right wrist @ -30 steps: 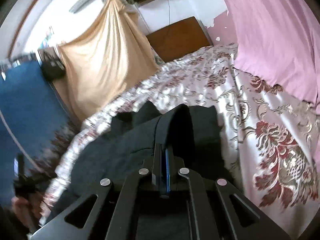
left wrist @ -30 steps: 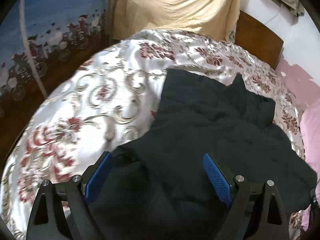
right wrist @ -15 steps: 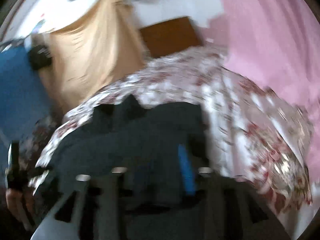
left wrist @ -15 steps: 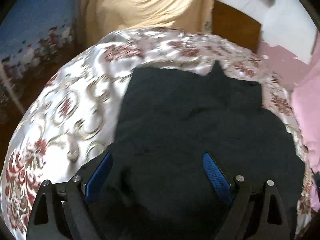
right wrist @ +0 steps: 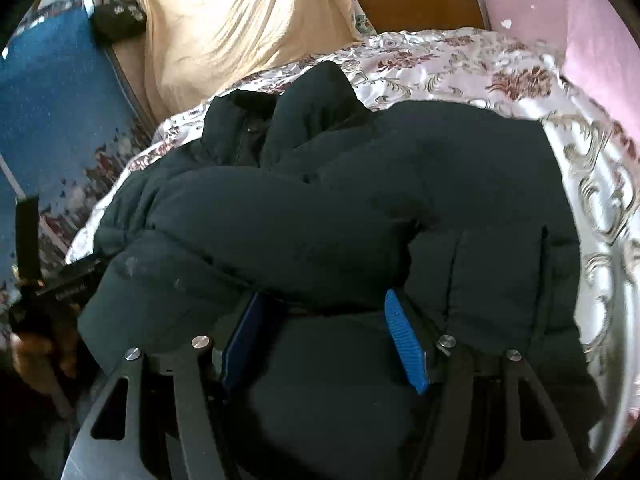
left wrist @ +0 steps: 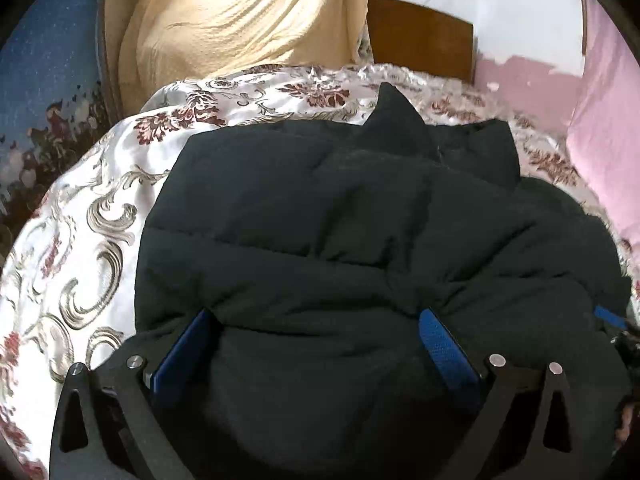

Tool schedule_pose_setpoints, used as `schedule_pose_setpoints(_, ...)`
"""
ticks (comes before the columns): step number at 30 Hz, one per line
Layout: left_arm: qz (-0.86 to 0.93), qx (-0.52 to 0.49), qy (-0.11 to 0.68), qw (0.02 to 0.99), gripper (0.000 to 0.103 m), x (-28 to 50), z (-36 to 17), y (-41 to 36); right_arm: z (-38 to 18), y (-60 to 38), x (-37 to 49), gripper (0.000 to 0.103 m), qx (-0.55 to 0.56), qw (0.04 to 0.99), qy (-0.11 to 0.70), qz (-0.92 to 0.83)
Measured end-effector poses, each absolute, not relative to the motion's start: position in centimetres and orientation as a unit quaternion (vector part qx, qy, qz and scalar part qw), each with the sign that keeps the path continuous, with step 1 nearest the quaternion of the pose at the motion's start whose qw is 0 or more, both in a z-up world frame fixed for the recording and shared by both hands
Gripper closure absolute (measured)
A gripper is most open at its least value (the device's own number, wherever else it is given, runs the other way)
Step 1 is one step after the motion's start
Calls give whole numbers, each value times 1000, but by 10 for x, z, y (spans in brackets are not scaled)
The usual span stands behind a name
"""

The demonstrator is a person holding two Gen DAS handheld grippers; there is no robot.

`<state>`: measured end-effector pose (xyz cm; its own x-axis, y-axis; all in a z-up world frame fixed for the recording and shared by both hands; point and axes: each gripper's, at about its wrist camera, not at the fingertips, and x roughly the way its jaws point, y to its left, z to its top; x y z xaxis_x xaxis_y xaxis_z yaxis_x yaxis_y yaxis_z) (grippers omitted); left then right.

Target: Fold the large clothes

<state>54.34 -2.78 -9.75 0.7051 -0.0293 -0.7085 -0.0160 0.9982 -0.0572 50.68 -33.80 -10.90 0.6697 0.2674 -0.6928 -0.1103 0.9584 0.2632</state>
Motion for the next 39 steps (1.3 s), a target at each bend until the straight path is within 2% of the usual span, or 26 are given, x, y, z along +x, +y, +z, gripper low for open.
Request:
schedule_pose_setpoints(9, -7, -41, 373, 927, 0, 545, -104, -27, -119, -334, 509, 43, 102, 905, 399, 110)
schedule_pose_setpoints(11, -13, -50, 369, 928, 0, 542, -103, -22, -116, -335, 509, 39, 105, 905, 396, 115)
schedule_pose_setpoints(13, -21, -62, 364, 929, 0, 538, -101, -18, -114, -333, 509, 27, 109, 905, 390, 129)
schedule_pose_setpoints(17, -63, -104, 362, 924, 0, 537, -77, -2, -102, -333, 500, 25, 110, 913, 378, 112)
schedule_pose_setpoints(20, -54, -91, 312, 944, 0, 543, -32, 6, -75, -329, 507, 21, 124, 908, 390, 90)
schedule_pose_setpoints(22, -39, -80, 302, 949, 0, 566, -9, 5, -50, -326, 523, 9, 126, 914, 378, 78)
schedule_pose_setpoints(25, -29, -65, 315, 946, 0, 618, 8, -5, -27, -316, 573, 8, 124, 914, 384, 45)
schedule_pose_setpoints(29, -31, -106, 336, 935, 0, 686, 13, -16, -17, -300, 663, 8, 109, 907, 406, -10)
schedule_pose_setpoints(32, -24, -116, 386, 915, 0, 742, 3, -31, -17, -297, 713, 9, 115, 902, 415, -38)
schedule_pose_setpoints(35, -25, -124, 415, 901, 0, 767, -17, -42, -27, -302, 745, 22, 126, 897, 422, -47)
schedule_pose_setpoints(37, -14, -101, 439, 893, 4, 782, -35, -52, -38, -305, 757, 45, 136, 891, 431, -43)
schedule_pose_setpoints(38, -11, -93, 444, 891, 21, 784, -41, -54, -42, -306, 758, 51, 141, 890, 432, -41)
schedule_pose_setpoints(39, -17, -92, 448, 889, 32, 785, -48, -56, -47, -308, 759, 64, 146, 889, 433, -39)
